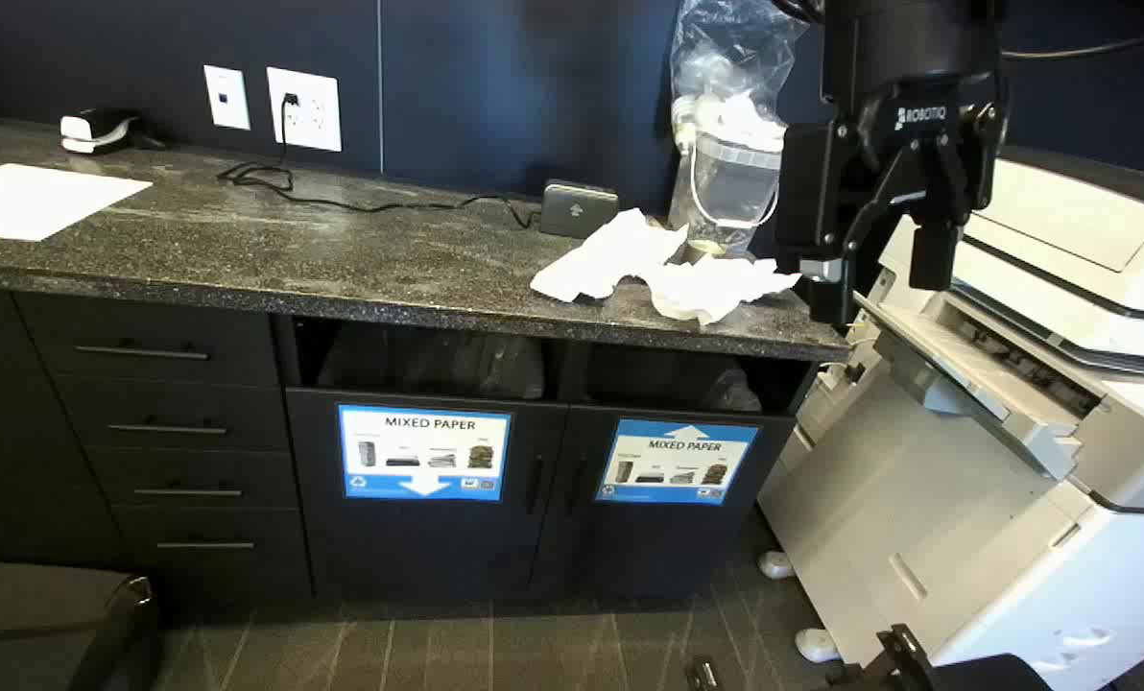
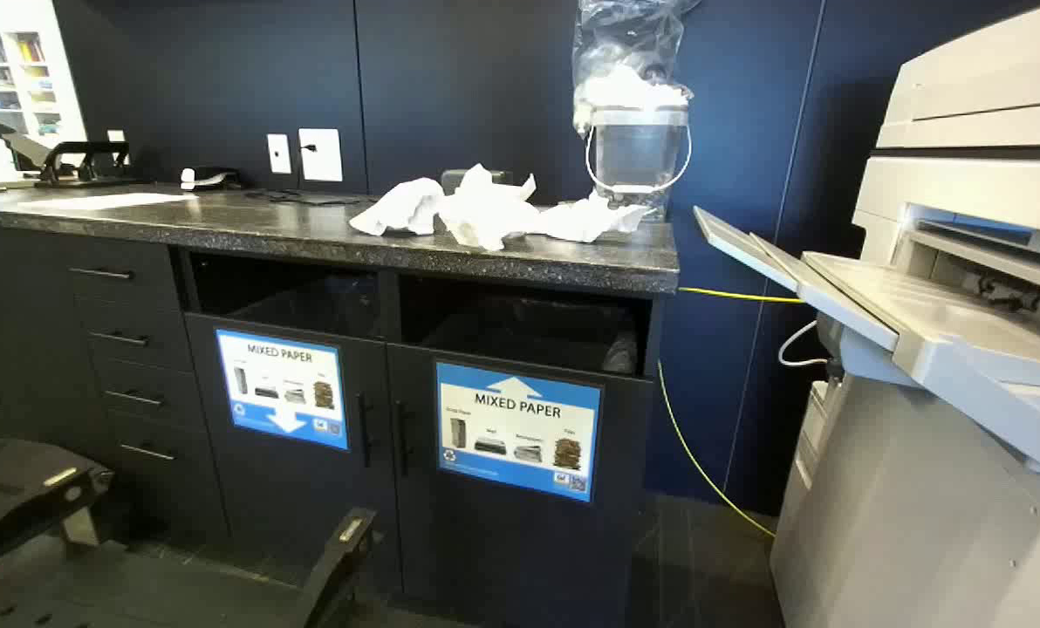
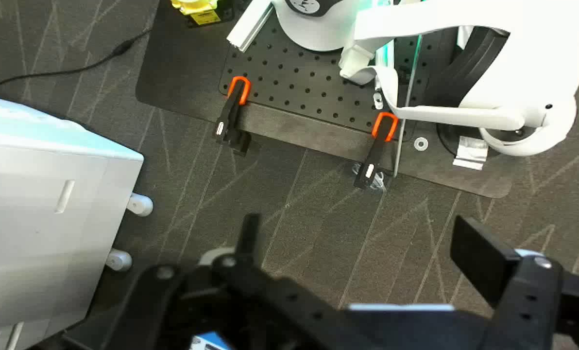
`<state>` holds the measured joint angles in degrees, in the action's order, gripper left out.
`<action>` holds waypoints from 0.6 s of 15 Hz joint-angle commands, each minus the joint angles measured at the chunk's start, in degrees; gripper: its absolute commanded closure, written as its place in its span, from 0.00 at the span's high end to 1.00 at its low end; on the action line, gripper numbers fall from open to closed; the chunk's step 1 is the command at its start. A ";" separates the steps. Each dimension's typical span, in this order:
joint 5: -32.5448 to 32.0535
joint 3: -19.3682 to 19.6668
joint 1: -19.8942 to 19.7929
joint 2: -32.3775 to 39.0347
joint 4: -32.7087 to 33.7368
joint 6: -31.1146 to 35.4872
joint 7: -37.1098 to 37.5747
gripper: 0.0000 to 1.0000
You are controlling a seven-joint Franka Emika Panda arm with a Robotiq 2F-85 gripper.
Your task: Pick up two pieces of paper from the countertop and put them in the right bin.
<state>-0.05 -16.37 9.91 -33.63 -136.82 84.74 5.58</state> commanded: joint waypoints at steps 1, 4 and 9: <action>-0.35 0.84 1.06 0.23 0.25 -0.15 0.50 1.00; -0.35 0.84 1.06 0.14 0.37 -0.04 0.49 1.00; 1.39 1.09 1.07 0.46 -1.54 4.92 1.72 1.00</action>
<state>-0.05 -16.17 10.07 -33.57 -137.17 85.50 5.60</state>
